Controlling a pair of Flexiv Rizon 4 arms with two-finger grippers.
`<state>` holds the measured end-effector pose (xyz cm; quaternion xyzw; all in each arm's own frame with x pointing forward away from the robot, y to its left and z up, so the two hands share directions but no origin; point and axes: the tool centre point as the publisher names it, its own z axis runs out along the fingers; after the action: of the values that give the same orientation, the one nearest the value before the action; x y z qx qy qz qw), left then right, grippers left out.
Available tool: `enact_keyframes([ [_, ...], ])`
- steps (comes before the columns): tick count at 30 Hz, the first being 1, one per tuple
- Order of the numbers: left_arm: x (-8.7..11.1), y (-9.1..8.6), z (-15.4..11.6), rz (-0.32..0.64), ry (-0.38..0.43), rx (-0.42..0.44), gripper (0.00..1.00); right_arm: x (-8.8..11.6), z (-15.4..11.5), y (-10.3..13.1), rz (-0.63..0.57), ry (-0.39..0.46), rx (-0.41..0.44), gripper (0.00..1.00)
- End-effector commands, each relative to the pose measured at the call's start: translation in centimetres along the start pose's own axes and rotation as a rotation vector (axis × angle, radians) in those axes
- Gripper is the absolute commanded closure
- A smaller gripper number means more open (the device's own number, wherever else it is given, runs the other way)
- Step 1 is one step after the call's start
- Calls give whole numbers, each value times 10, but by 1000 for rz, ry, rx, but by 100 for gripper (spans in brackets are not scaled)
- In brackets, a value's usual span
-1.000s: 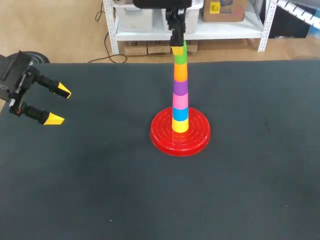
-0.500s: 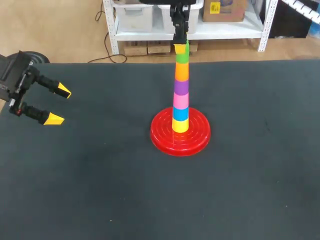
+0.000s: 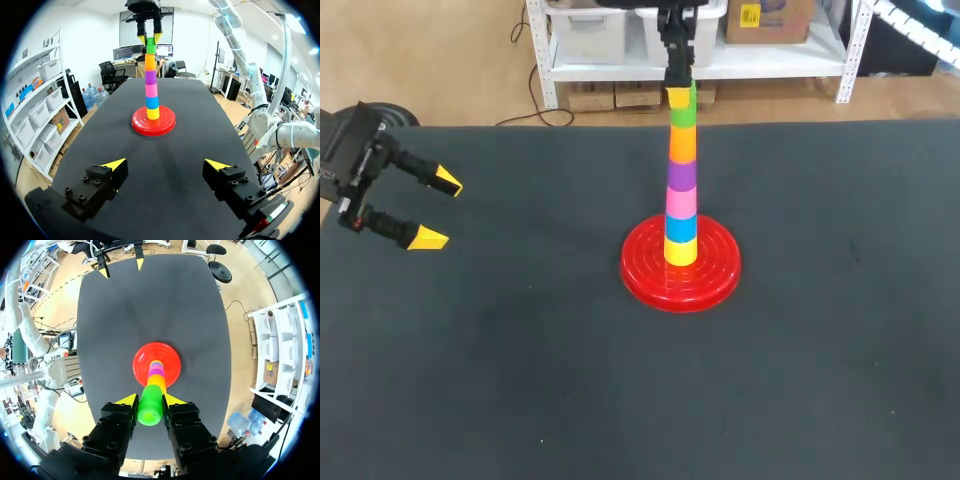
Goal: Pick up and stack the cylinders on the red base in this order: pink,purple,orange,green
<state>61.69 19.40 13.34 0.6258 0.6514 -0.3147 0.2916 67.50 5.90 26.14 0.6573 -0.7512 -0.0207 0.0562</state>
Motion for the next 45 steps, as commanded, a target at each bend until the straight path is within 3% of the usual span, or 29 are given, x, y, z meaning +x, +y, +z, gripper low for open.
enact_keyframes([
  [1,1,-1,0,3,-3,-3,0,1,9,-2,1,-2,-5,100],
  [21,1,-1,0,3,-3,-3,0,2,5,3,3,6,14,100],
  [26,1,-1,0,3,-3,-3,0,2,1,7,5,-15,61,100],
  [27,1,-1,0,3,-3,-3,0,1,1,7,4,-16,58,57],
  [28,1,-1,0,3,-3,-3,0,1,0,8,5,-22,69,0],
  [37,1,-1,0,3,-3,-3,0,3,-14,20,-29,-119,132,0],
  [42,1,-1,0,3,-3,-3,0,30,-22,25,28,-180,199,0],
  [45,1,-1,0,3,-3,-3,0,46,-19,29,56,-252,190,0],
])
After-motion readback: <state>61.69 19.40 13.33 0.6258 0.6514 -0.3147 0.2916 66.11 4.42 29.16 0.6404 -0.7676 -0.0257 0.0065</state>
